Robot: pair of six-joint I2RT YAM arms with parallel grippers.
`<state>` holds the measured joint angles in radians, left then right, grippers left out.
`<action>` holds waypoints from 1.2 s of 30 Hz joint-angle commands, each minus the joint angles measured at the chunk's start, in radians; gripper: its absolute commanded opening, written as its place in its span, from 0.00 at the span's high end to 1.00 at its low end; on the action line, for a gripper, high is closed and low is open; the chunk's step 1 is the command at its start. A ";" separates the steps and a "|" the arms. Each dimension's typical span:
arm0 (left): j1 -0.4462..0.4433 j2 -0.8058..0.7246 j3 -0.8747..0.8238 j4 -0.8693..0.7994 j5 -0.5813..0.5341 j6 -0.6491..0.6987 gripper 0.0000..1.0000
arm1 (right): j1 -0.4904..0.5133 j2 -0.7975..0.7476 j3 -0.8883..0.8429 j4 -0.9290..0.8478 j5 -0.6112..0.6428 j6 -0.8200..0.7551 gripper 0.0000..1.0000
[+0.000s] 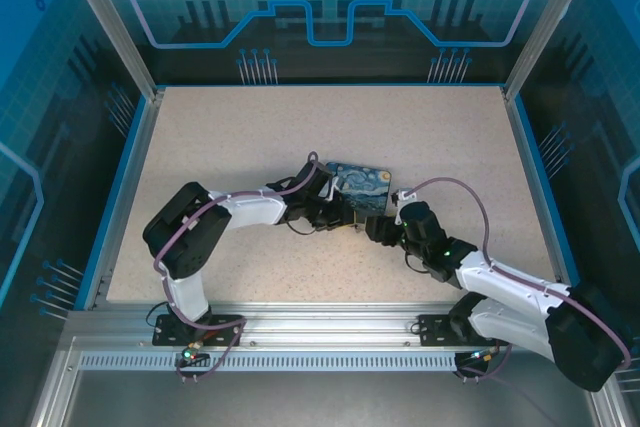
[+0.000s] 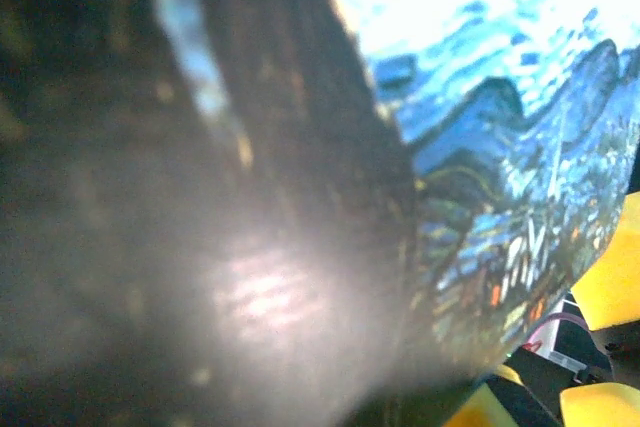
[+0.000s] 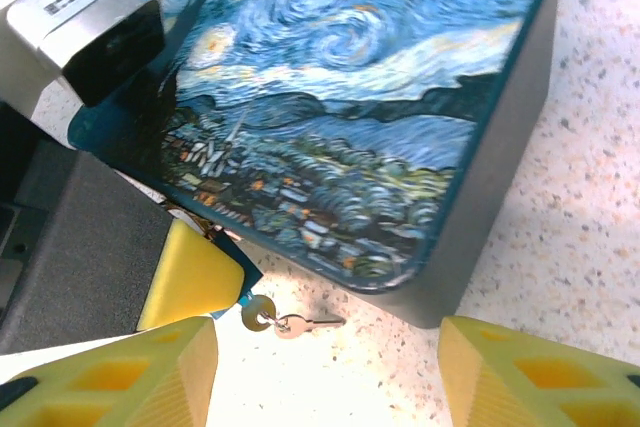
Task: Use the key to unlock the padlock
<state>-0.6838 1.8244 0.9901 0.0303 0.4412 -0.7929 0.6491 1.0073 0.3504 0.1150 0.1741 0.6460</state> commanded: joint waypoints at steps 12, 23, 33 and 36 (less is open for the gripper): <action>-0.006 -0.078 -0.081 -0.023 -0.028 0.044 0.48 | -0.026 -0.103 -0.013 -0.069 -0.139 0.240 0.28; 0.011 -0.260 -0.131 -0.088 -0.093 0.049 0.30 | -0.026 -0.002 0.034 0.000 -0.259 0.278 0.26; 0.087 -0.383 -0.149 -0.126 -0.144 0.047 0.01 | -0.025 0.135 0.110 0.022 -0.257 0.262 0.26; 0.114 -0.408 -0.165 -0.130 -0.158 0.038 0.01 | -0.032 0.183 0.152 0.014 -0.251 0.246 0.26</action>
<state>-0.5968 1.4582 0.8585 -0.0666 0.3103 -0.7570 0.6334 1.1522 0.4438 0.1211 -0.0795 0.9154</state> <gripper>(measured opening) 0.987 0.742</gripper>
